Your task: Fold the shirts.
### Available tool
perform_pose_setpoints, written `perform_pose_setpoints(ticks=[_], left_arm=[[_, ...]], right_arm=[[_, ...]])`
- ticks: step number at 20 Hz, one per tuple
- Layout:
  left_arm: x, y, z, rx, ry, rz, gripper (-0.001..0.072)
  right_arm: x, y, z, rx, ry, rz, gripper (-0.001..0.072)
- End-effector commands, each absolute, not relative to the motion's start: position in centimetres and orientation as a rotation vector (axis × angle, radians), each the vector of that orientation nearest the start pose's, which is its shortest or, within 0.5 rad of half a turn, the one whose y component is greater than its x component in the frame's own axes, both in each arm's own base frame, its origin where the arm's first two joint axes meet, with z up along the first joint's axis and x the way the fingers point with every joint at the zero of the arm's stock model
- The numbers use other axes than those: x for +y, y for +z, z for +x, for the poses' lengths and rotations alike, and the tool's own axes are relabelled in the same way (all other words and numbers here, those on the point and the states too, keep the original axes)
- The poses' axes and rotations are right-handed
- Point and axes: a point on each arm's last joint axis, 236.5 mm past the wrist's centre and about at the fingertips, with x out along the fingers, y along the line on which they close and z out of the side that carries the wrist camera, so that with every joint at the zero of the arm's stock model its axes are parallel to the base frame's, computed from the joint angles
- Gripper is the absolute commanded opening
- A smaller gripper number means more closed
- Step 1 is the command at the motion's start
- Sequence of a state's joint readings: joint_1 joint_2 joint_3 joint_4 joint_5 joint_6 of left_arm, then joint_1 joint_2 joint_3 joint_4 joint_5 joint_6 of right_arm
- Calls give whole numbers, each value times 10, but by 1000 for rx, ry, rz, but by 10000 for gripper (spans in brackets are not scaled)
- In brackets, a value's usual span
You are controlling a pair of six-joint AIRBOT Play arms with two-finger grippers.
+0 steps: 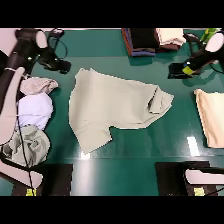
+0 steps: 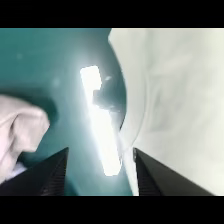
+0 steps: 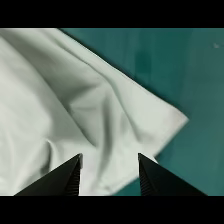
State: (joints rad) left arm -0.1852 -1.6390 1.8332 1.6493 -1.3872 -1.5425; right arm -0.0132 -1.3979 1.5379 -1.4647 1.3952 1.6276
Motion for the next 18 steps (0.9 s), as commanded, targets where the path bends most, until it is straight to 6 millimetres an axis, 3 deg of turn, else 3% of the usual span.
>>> perform_pose_setpoints(ticks=[1,3,6,10,14,18], left_arm=[[-58,87,447,1228,-92,141,478],[-60,76,425,1247,-83,93,478],[-74,49,392,1296,-131,21,478],[-80,21,366,1369,-154,-16,478],[-80,22,366,1356,-155,-17,479],[-80,24,366,1354,-156,-15,478]], right_arm=[[-22,60,371,1333,-69,184,341],[-37,27,339,1416,-115,234,315],[-35,-18,312,1507,-126,264,307],[-4,-53,318,1529,-61,345,306],[11,-71,327,1543,-44,322,306],[13,-75,335,1516,-54,328,306]])
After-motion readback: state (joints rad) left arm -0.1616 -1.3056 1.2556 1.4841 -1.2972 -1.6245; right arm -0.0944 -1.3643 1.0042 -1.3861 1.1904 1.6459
